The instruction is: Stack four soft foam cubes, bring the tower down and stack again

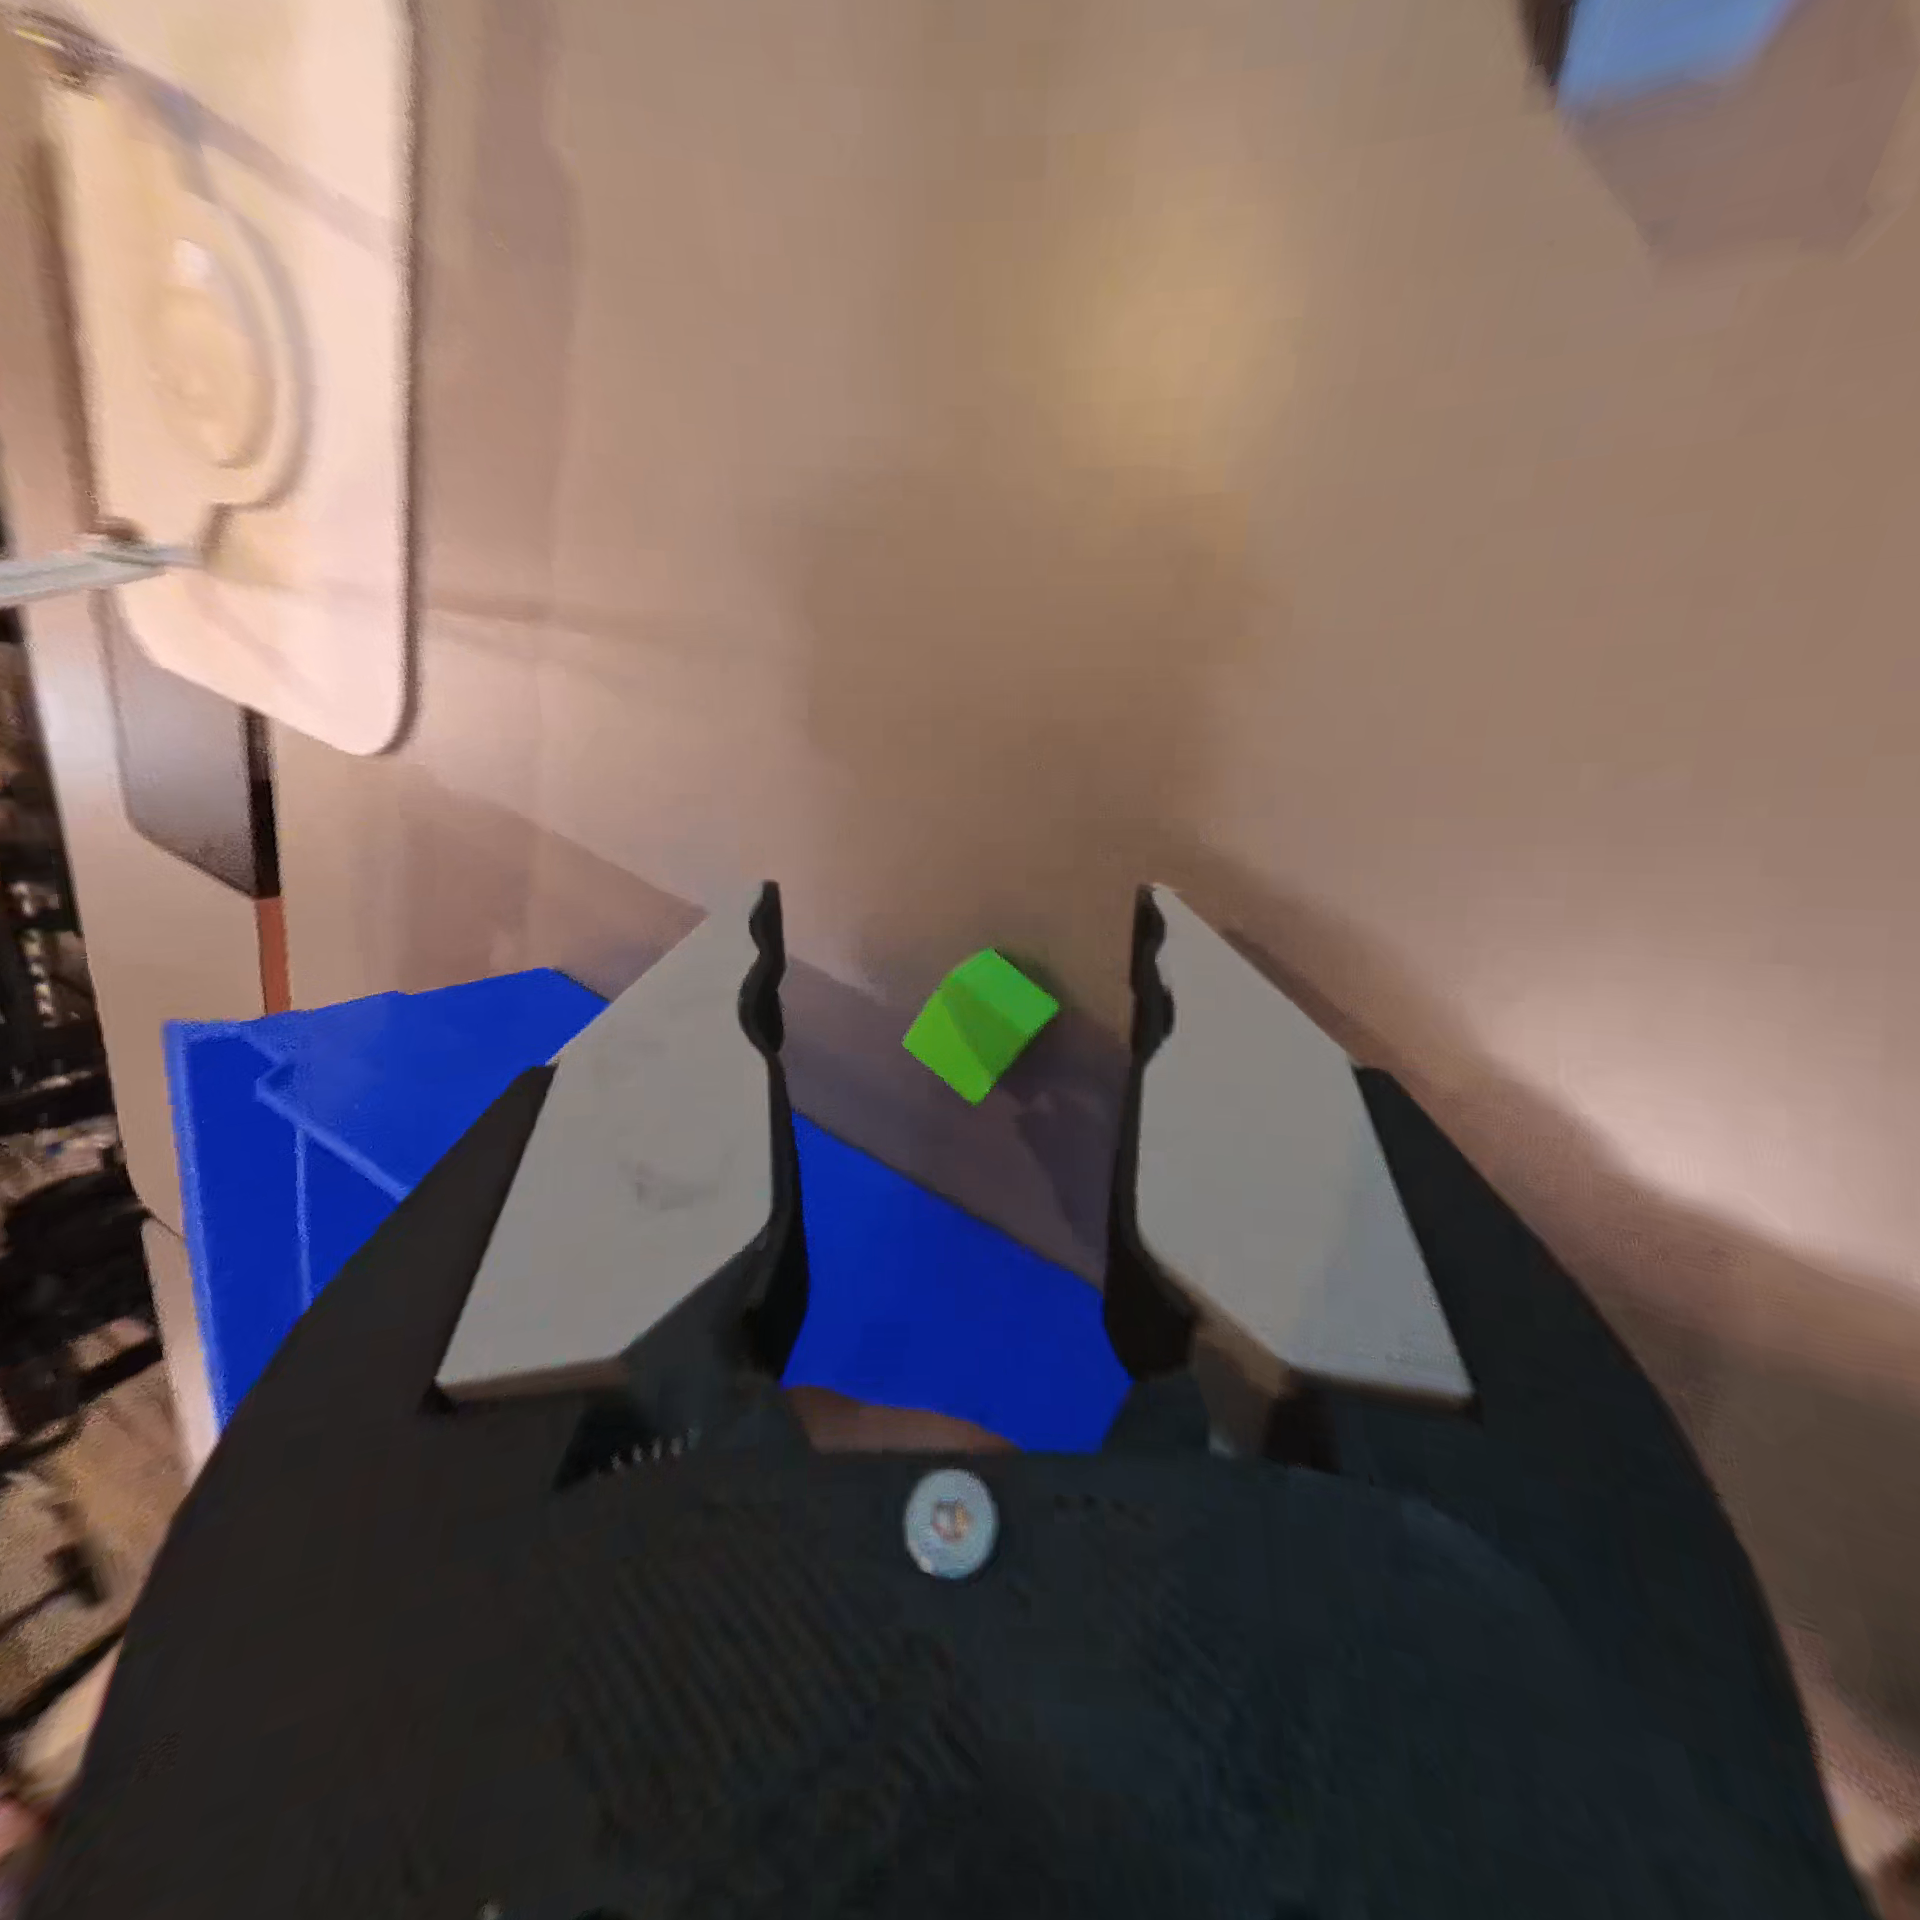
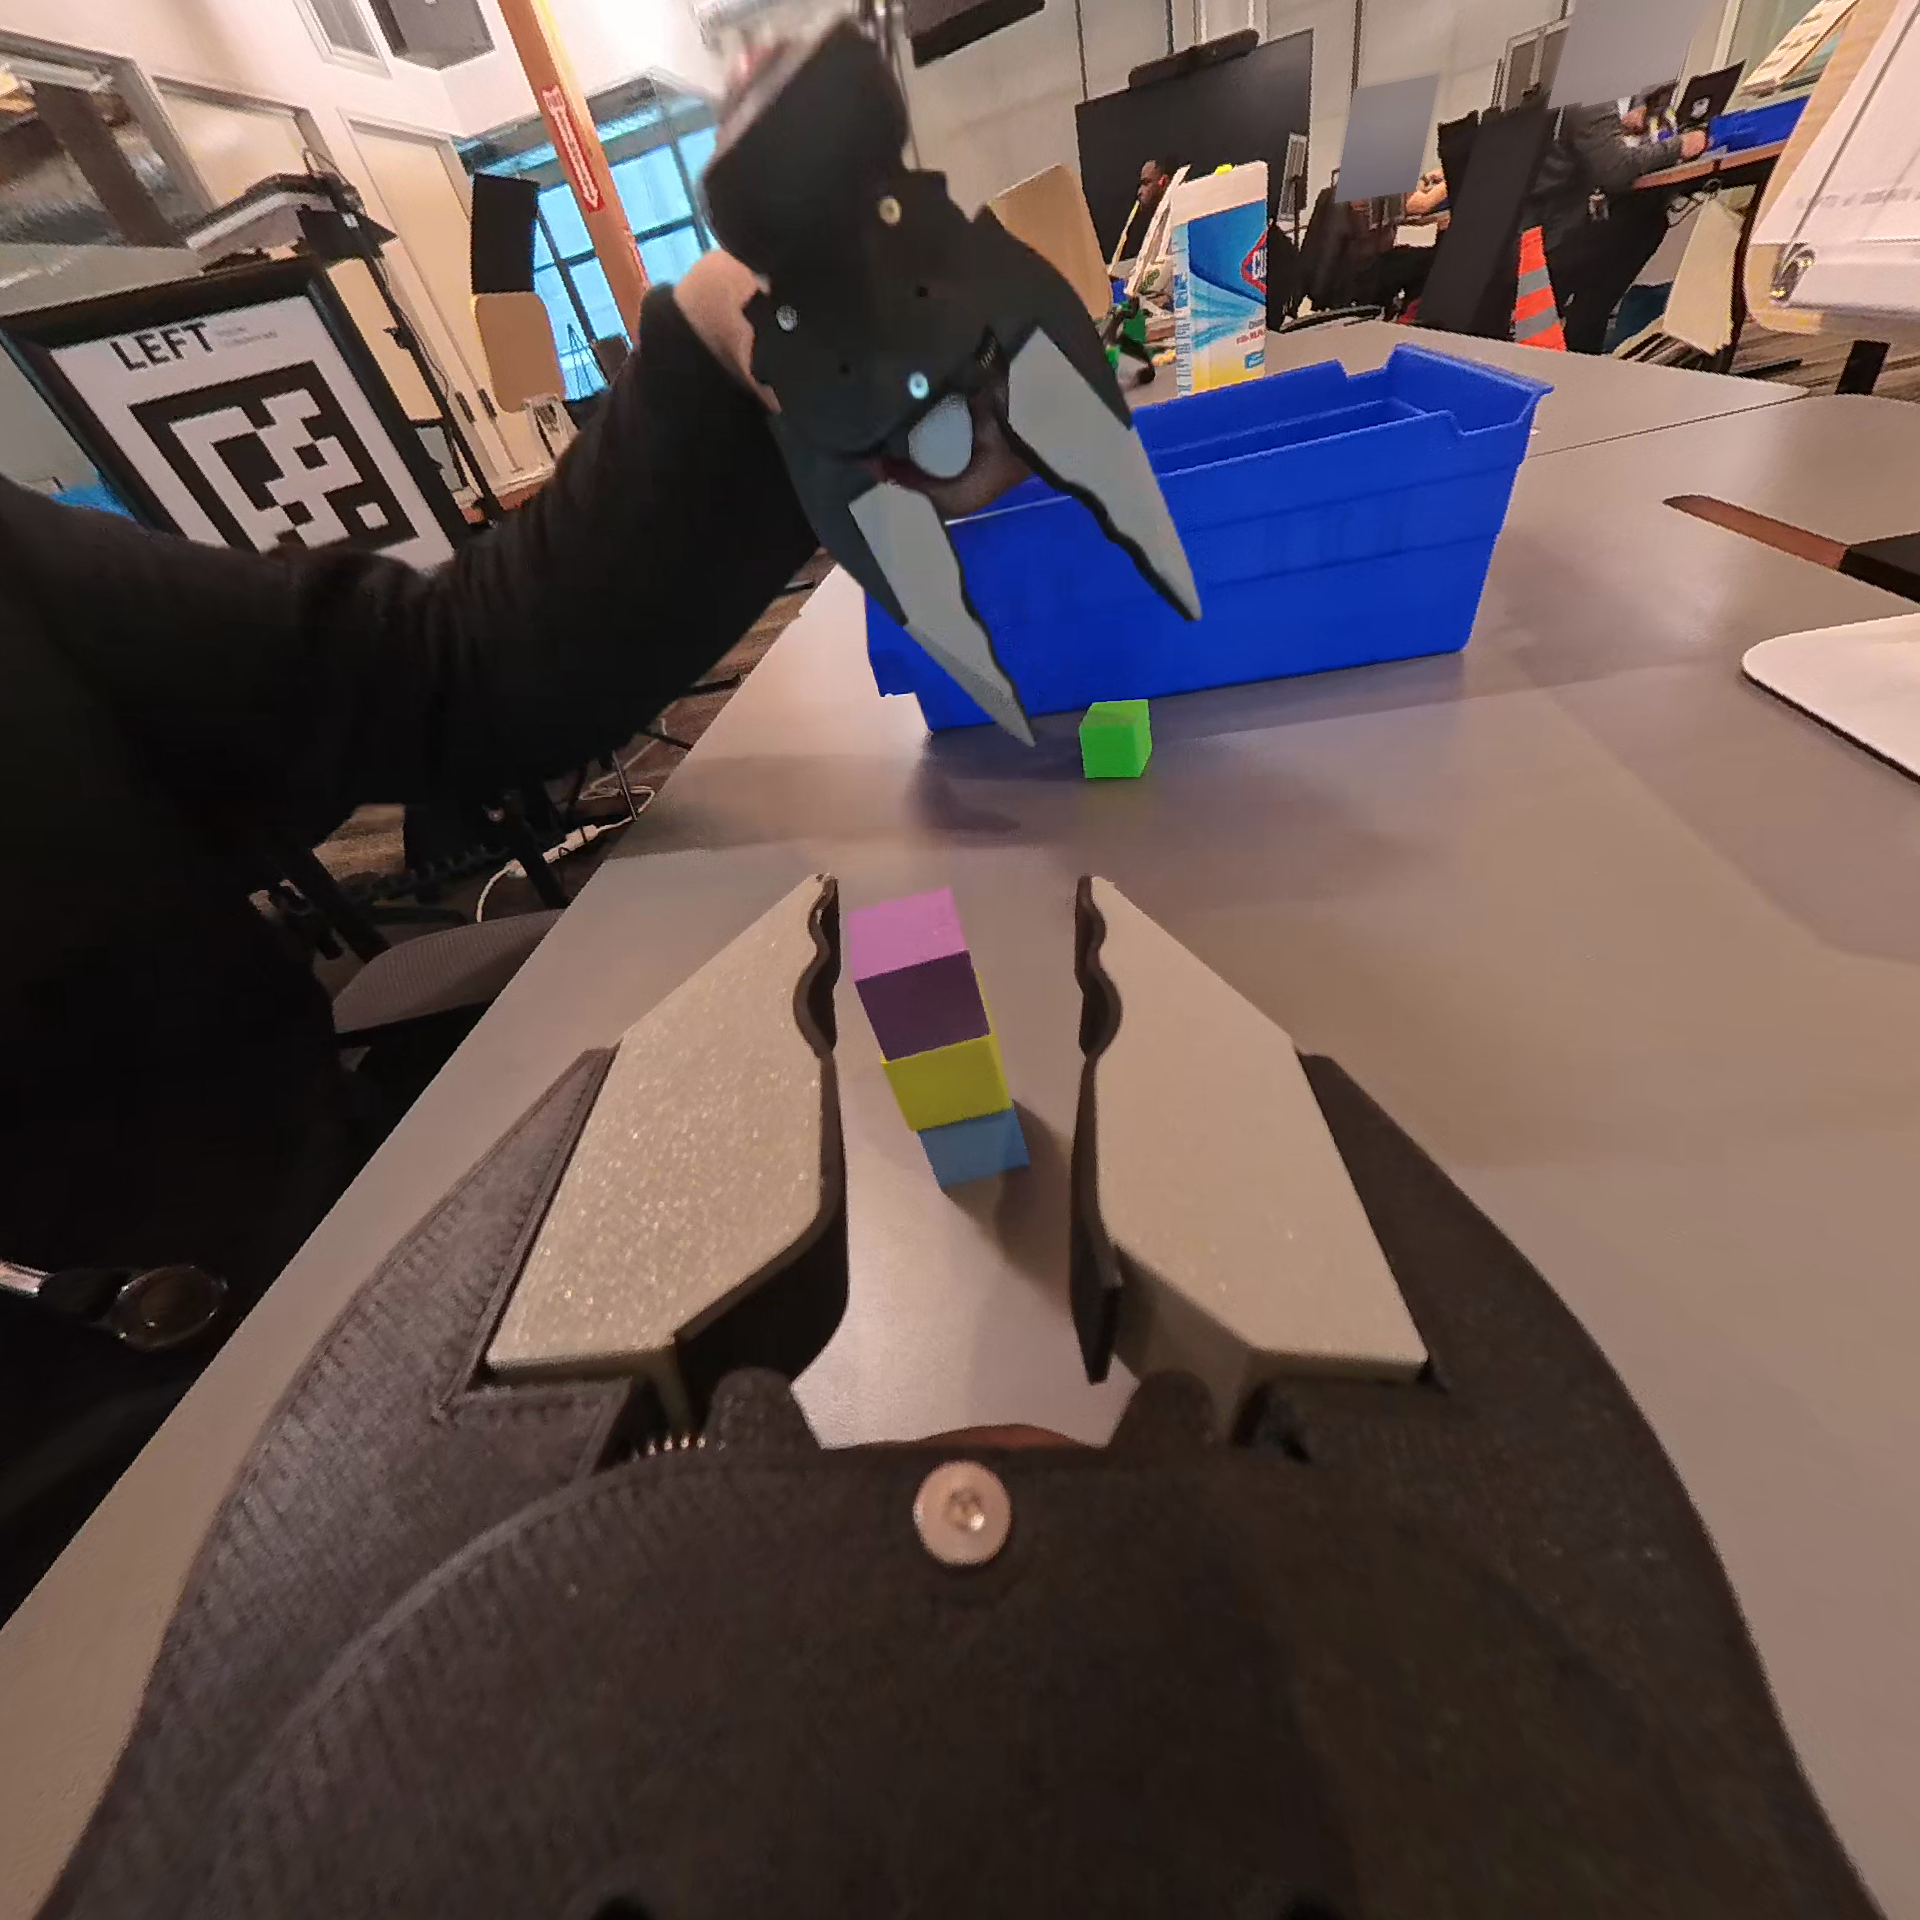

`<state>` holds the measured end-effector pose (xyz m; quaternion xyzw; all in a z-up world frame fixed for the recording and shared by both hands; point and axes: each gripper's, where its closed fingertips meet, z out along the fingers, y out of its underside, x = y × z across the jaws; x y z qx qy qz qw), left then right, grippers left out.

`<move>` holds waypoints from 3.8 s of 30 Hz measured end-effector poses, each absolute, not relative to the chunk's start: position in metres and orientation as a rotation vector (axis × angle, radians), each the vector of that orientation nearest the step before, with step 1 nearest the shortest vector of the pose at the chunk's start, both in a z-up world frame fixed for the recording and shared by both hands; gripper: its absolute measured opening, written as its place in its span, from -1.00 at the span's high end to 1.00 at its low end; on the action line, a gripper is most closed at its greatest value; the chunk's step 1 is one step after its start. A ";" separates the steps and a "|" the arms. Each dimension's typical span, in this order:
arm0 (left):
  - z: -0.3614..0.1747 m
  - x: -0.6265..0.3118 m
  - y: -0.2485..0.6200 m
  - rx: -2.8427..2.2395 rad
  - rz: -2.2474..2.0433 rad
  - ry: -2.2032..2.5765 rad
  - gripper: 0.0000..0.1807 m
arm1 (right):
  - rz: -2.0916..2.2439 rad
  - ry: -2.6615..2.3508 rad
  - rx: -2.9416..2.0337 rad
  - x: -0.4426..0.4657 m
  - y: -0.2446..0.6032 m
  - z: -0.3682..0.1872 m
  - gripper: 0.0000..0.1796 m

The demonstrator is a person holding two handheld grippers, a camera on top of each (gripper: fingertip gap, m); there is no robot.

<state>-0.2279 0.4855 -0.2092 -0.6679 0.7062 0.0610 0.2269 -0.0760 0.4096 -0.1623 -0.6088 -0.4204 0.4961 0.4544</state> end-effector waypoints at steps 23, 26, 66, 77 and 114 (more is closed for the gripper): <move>-0.241 -0.252 0.514 -1.651 0.500 2.302 0.68 | 1.254 -1.030 -1.481 -0.075 0.406 -0.159 0.52; -0.196 -0.196 0.514 -1.515 0.226 1.955 0.68 | 1.264 -1.011 -1.471 -0.073 0.406 -0.155 0.53; -0.106 -0.079 0.385 -1.475 -1.829 0.997 0.69 | 0.910 -1.128 -1.313 -0.084 0.383 -0.111 0.50; -0.113 -0.076 0.381 -1.469 -1.756 1.071 0.69 | 0.895 -1.135 -1.292 -0.080 0.380 -0.106 0.46; -0.113 -0.069 0.385 -0.580 -0.030 1.312 0.69 | 1.312 -0.986 -1.463 -0.085 0.382 -0.114 0.67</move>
